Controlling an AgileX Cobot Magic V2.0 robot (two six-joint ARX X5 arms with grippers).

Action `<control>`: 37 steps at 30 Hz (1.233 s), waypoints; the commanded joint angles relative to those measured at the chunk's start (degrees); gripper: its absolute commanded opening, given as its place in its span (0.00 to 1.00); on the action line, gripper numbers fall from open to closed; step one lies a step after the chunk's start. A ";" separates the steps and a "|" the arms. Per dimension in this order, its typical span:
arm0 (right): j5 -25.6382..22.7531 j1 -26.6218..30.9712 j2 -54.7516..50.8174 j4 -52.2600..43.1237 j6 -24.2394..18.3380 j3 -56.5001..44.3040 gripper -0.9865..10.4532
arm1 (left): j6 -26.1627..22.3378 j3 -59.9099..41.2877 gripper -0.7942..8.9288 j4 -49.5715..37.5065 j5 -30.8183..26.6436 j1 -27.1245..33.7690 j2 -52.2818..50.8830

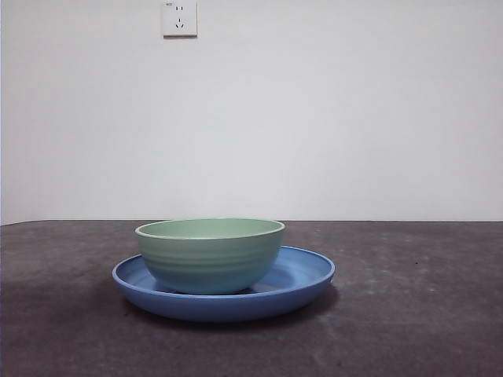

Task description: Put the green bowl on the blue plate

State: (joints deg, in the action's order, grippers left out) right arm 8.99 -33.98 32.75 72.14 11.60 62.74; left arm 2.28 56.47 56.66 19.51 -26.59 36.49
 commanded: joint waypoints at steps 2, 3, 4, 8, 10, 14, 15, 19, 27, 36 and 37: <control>-0.07 -0.39 0.37 -0.57 0.33 0.87 0.12 | -1.53 -8.55 0.14 -15.74 -0.04 6.32 -4.22; -0.07 -0.39 0.37 -0.57 0.33 0.87 0.12 | -1.73 -12.37 0.14 -21.14 -0.04 7.91 -6.34; -0.07 -0.39 0.37 -0.55 0.33 0.87 0.12 | -1.64 -16.04 0.14 -25.73 -0.04 9.25 -8.33; -0.09 -0.39 0.37 -0.57 0.33 0.87 0.12 | -0.70 -29.81 0.14 -34.82 -0.11 15.41 -16.96; -0.07 -0.39 0.37 -0.57 0.33 0.87 0.12 | 0.04 -35.17 0.14 -36.26 -1.29 17.73 -20.46; -0.07 -0.39 0.37 -0.55 0.33 0.87 0.12 | 3.58 -45.18 0.14 -41.77 -7.82 19.58 -26.80; -0.07 -0.39 0.37 -0.57 0.33 0.87 0.12 | 4.11 -47.04 0.14 -42.58 -8.79 19.58 -28.28; -0.07 -0.39 0.37 -0.57 0.33 0.87 0.12 | 4.26 -50.88 0.14 -43.01 -12.52 19.56 -32.72; -0.07 -0.39 0.37 -0.55 0.33 0.87 0.12 | 4.20 -54.18 0.14 -43.21 -16.76 19.56 -36.33; -0.07 -0.39 0.37 -0.55 0.33 0.87 0.12 | 4.24 -55.80 0.14 -45.99 -16.74 19.54 -36.33; -0.07 -0.39 0.37 -0.55 0.33 0.87 0.12 | 4.26 -55.80 0.14 -46.01 -16.74 19.54 -36.33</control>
State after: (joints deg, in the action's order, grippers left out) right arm 8.97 -33.98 32.75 72.10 11.60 62.74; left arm 6.37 1.85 10.26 2.85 -6.98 0.25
